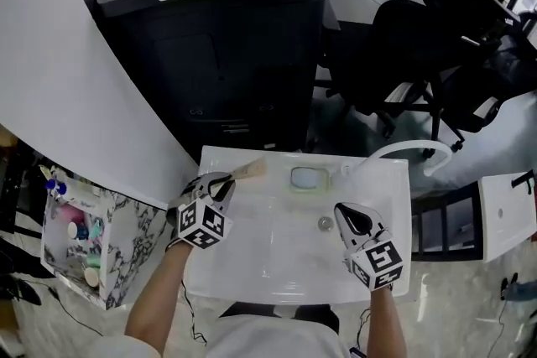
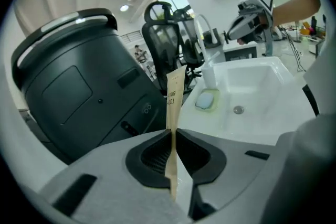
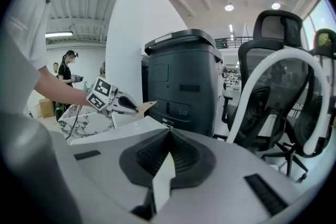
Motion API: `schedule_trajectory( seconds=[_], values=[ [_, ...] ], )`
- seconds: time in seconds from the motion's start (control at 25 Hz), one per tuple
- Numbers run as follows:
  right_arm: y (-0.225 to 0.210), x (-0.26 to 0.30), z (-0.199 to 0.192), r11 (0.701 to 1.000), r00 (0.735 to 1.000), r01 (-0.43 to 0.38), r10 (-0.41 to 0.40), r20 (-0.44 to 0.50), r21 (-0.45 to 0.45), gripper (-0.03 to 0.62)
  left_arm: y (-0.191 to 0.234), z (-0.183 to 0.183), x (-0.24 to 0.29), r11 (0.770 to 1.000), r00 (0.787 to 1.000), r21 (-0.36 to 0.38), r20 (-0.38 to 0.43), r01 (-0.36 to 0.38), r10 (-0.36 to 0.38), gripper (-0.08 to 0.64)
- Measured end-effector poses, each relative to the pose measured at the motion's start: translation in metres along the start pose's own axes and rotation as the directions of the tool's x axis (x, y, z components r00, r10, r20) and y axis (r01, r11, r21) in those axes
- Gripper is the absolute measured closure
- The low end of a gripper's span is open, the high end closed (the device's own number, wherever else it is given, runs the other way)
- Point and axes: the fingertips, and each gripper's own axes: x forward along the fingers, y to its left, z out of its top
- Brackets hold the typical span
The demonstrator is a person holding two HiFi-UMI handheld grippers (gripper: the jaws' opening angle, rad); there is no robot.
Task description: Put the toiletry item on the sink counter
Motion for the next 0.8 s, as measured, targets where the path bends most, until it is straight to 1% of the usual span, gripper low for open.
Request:
schedule_trajectory(
  seconds=[0.12,0.24,0.36,0.56,0.8],
  values=[
    [-0.003,0.012,-0.009,1.0,0.999,0.027,-0.027,-0.039,0.007,0.597,-0.001,-0.014,0.032,0.993,0.998,0.111,-0.046,0.05,-0.045,0.534],
    [-0.008,0.021,-0.019,0.997,0.996,0.06,-0.058,-0.064,0.037,0.597,-0.007,-0.028,0.059,0.97,0.992,0.225,-0.097,0.098,-0.078,0.534],
    [-0.013,0.029,-0.029,0.994,0.993,0.09,-0.085,-0.08,0.066,0.597,-0.013,-0.038,0.08,0.946,0.986,0.293,-0.129,0.139,-0.105,0.534],
    [-0.017,0.045,-0.038,0.988,0.989,0.114,-0.104,-0.102,0.1,0.595,-0.018,-0.045,0.11,0.916,0.977,0.356,-0.164,0.185,-0.133,0.534],
    [-0.023,0.048,-0.048,0.985,0.983,0.139,-0.124,-0.138,0.106,0.597,-0.026,-0.044,0.132,0.906,0.971,0.364,-0.177,0.215,-0.159,0.534]
  ],
)
